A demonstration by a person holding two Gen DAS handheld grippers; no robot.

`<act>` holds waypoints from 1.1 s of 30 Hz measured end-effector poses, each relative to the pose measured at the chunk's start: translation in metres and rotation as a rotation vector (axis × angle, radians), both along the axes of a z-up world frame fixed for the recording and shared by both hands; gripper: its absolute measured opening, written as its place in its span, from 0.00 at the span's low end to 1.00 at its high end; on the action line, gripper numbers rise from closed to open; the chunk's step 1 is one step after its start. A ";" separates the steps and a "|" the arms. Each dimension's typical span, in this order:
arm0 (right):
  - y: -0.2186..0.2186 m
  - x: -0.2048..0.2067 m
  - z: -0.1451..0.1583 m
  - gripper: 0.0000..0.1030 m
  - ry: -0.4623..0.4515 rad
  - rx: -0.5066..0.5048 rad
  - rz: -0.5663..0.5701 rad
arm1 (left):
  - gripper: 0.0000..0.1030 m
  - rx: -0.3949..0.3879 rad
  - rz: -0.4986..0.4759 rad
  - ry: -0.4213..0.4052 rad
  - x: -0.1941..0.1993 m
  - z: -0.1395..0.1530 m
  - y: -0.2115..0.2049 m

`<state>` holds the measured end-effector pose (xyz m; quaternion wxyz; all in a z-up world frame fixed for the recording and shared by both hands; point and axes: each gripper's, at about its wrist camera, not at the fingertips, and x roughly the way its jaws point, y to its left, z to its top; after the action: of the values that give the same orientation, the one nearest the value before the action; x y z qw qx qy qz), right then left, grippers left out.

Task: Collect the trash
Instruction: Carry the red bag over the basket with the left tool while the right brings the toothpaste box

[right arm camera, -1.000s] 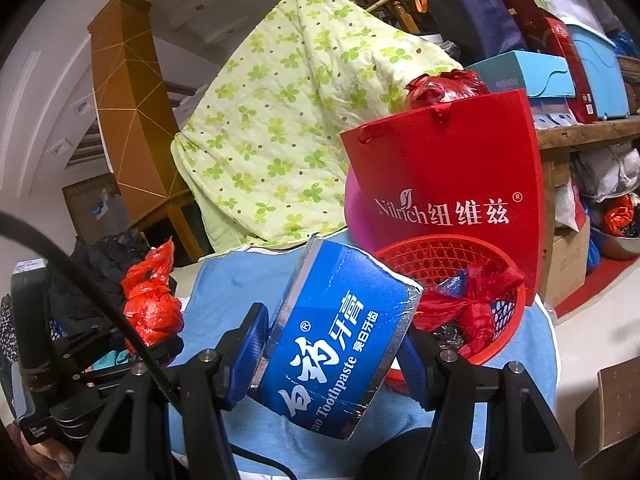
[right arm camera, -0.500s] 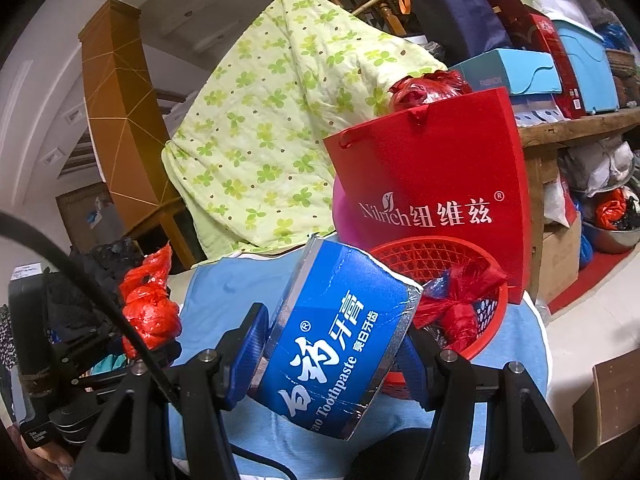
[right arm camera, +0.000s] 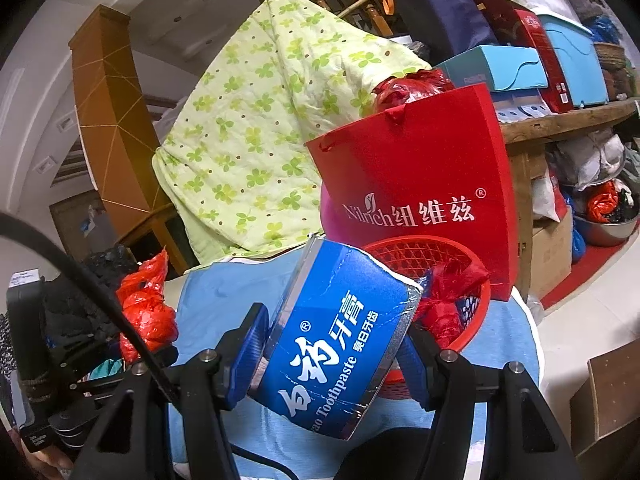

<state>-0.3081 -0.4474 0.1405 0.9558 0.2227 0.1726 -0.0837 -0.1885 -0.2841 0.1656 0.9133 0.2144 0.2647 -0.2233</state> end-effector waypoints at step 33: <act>-0.027 -0.013 -0.013 0.63 0.020 0.037 -0.064 | 0.42 0.025 -0.059 0.033 -0.001 -0.010 -0.021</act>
<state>-0.3206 -0.4740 0.1278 0.9467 0.2448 0.1765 -0.1130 -0.1893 -0.3046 0.1554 0.8991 0.2300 0.2760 -0.2501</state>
